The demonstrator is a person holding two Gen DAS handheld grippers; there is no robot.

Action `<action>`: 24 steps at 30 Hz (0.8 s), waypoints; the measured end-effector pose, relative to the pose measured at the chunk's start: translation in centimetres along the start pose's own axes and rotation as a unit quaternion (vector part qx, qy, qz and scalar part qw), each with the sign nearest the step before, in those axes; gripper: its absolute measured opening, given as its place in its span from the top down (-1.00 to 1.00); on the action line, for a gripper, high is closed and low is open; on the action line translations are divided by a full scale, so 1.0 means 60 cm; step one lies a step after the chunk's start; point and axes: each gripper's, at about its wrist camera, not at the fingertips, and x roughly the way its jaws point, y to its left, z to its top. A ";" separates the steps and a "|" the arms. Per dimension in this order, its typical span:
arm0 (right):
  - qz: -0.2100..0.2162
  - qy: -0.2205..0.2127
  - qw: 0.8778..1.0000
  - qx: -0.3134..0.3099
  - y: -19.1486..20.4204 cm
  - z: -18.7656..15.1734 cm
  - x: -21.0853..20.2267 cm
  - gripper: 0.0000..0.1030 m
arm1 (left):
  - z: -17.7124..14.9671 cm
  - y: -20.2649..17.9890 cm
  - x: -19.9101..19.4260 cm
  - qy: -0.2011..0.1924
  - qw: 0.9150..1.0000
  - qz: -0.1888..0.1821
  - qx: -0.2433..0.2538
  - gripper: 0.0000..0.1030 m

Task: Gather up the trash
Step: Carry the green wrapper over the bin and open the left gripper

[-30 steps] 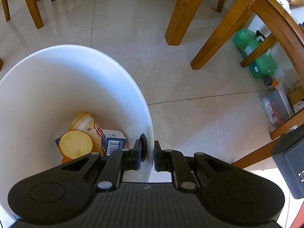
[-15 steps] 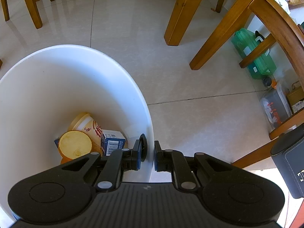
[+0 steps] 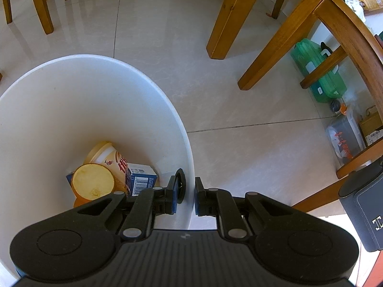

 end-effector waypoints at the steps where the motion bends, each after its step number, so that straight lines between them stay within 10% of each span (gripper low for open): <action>1: 0.000 0.000 1.000 0.000 0.000 0.000 0.000 0.69 | 0.011 -0.007 -0.026 -0.011 1.000 -0.006 0.009 0.35; 16: 0.005 -0.003 1.000 -0.006 -0.004 -0.002 0.000 0.70 | 0.168 -0.139 -0.117 -0.103 0.987 -0.104 0.072 0.27; 17: 0.005 -0.003 1.000 -0.006 -0.003 -0.002 0.000 0.70 | 0.169 -0.152 -0.118 -0.106 0.986 -0.102 0.074 0.17; 19: 0.005 -0.003 1.000 -0.006 -0.003 -0.001 0.000 0.70 | 0.169 -0.164 -0.107 -0.101 0.988 -0.090 0.077 -0.72; 24: 0.006 -0.004 1.000 -0.006 -0.003 -0.002 0.000 0.70 | 0.159 -0.167 -0.112 -0.110 0.987 -0.081 0.080 -0.84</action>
